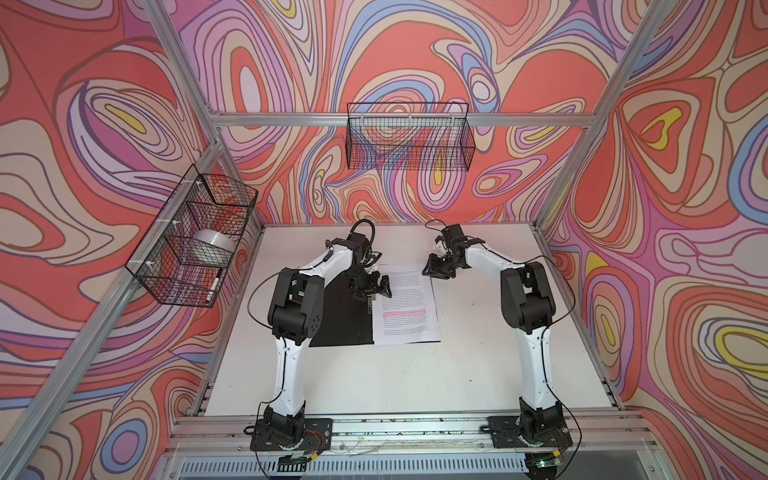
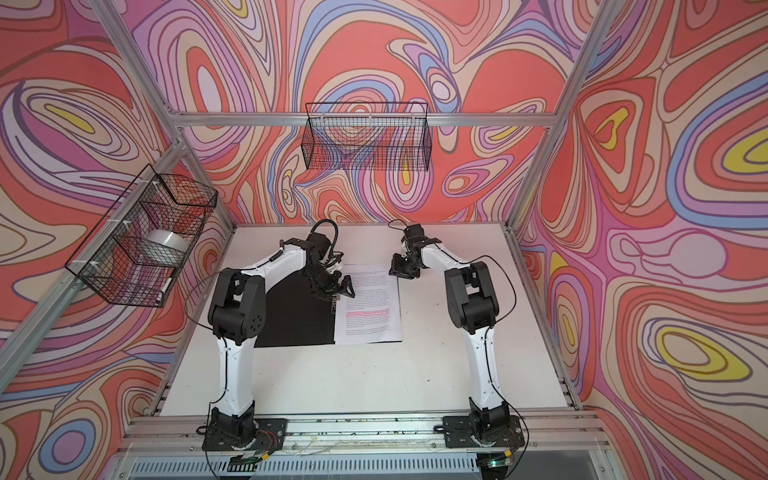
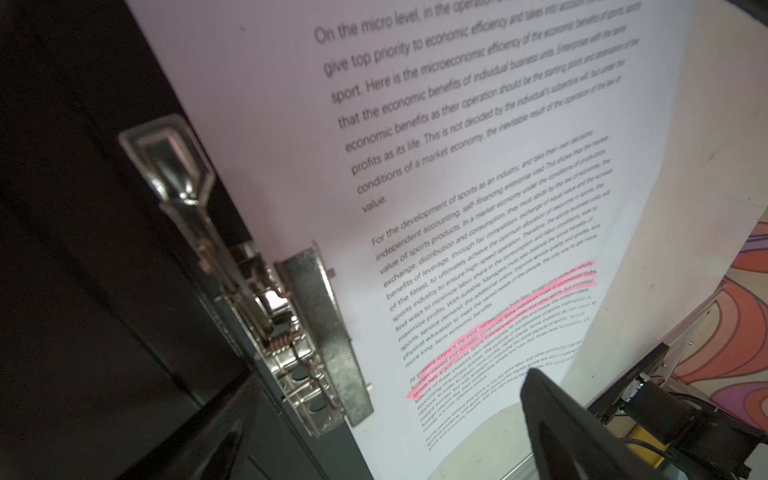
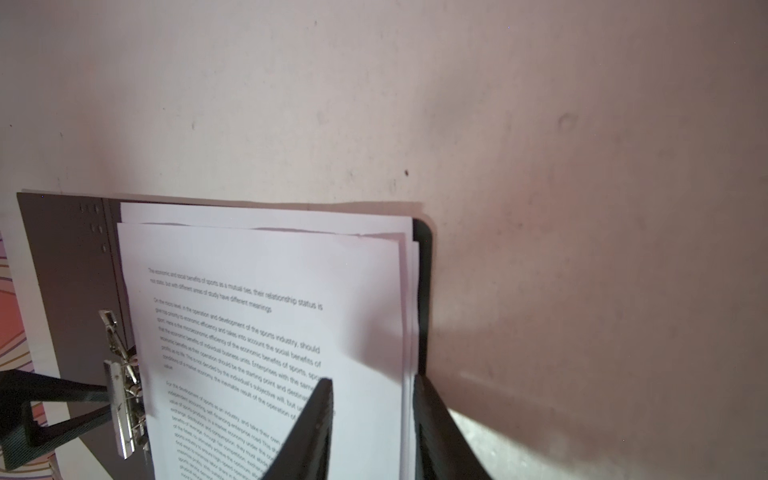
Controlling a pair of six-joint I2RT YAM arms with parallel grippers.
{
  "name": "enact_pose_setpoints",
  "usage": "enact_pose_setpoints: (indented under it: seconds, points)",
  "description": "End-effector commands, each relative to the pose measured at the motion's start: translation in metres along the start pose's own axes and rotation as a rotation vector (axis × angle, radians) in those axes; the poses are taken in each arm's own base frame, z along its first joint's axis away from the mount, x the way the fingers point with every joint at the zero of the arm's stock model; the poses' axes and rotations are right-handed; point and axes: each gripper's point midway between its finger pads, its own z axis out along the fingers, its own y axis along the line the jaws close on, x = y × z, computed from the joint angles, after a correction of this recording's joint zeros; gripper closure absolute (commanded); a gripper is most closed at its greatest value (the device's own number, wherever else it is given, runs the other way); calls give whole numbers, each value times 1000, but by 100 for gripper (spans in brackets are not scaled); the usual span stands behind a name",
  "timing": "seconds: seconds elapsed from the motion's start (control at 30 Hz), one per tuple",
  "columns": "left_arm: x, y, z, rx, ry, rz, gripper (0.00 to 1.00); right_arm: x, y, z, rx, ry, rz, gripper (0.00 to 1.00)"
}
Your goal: Put the files into the folder
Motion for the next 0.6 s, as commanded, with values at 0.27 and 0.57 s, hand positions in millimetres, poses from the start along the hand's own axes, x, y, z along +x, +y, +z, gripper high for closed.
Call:
enact_pose_setpoints:
  seconds: [0.27, 0.57]
  points:
    - [1, 2, 4, 9, 28, -6, 2, 22, -3, 16, -25, 73, 8, 66]
    - [-1, 2, -1, 1, 19, -2, 2, 6, -7, -5, 66, -9, -10, 65]
